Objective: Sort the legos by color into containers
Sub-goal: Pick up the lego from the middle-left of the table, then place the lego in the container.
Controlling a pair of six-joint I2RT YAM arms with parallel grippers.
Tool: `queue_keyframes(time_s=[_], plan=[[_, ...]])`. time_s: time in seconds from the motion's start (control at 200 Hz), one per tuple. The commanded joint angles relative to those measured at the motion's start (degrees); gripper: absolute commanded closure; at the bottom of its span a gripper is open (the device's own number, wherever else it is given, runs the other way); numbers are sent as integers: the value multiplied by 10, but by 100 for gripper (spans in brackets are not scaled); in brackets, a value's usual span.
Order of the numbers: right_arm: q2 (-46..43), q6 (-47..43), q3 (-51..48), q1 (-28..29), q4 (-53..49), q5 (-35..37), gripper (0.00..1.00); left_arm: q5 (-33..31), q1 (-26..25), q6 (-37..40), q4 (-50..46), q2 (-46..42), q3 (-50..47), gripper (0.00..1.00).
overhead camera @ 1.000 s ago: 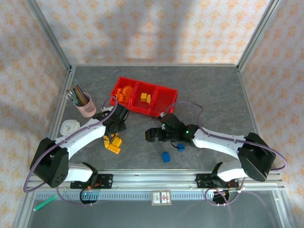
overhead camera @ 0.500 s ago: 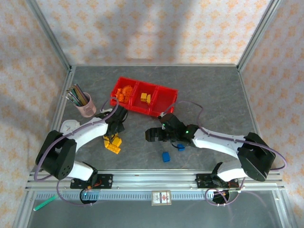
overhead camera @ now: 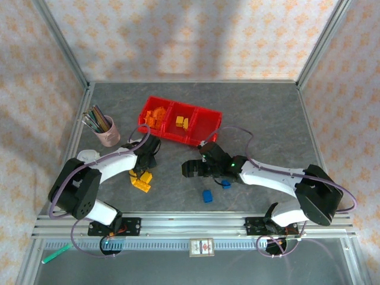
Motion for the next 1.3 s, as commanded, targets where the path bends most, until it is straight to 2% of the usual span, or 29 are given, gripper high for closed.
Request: queue_keyframes(time_s=[0.0,0.165,0.335,0.501,0.641,0.816,0.961,1.131,1.291], plan=[[2,0,8,3,-2,20,0,10,5,10,12,-1,-13,52],[1,-1,17,4,-6,21,0,9,5,15,7,-19,-8,62],[-14,-9,42,-4,-33,41,0,0,5,33,-28,-40,36,65],[-38,-7,57,-53,-63,46,0,-3,5,63,-50,-55,105,66],[-60,-10,57,-98,-72,51,0,14,-2,87,-54,-30,189,69],[-70,-7,55,-152,-78,46,0,14,-27,109,-46,48,307,71],[-69,1,43,-190,-63,19,0,22,-44,155,-29,135,406,72],[-69,0,32,-203,-51,21,0,17,-51,199,-30,241,525,72],[-66,-6,31,-214,-55,20,0,-12,-45,234,-54,336,620,72]])
